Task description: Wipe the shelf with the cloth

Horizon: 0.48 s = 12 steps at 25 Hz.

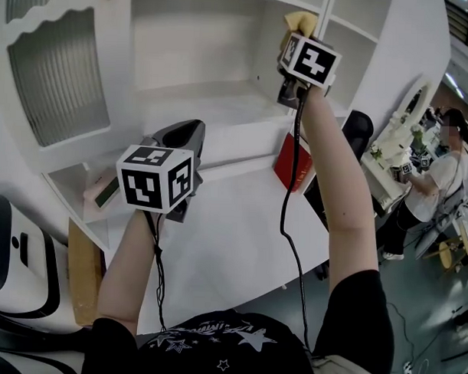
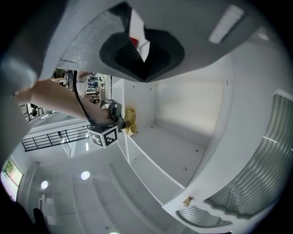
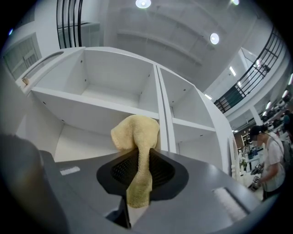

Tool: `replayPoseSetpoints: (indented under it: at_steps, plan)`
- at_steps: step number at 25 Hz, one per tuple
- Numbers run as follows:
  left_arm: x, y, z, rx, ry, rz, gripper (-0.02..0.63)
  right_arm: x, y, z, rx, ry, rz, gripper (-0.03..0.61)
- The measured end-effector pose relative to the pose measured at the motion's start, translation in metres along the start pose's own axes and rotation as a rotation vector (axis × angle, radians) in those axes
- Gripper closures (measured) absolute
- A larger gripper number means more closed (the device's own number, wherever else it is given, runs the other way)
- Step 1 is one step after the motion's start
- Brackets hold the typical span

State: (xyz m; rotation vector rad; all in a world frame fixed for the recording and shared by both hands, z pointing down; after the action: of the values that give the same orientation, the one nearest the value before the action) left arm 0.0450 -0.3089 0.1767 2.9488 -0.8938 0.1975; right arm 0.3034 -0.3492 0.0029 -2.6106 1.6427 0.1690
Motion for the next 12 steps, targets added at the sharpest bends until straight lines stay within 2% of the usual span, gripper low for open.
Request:
replayPoseSetpoints:
  at_steps: [5,12]
  plan:
    - [-0.001,0.002,-0.002,-0.015,0.000,-0.005,0.611,-0.005,0.003,-0.005,-0.011,0.009,0.004,0.494]
    - [0.002,0.014,0.001,-0.027,-0.008,0.030,0.611,0.012,0.035,-0.015,-0.042,0.020,0.082,0.494]
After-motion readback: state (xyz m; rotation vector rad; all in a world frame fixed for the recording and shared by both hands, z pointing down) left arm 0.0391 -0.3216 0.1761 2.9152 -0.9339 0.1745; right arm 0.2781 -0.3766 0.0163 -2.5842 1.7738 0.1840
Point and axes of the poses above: the fingertips, and each gripper's own axes: x forward along the fingers, y to its left, z out of its top, the point moved 2 cm from there along -x, backward along the fingers, and after that the axes turned 9 degrees about y, right-handed, at the moved point
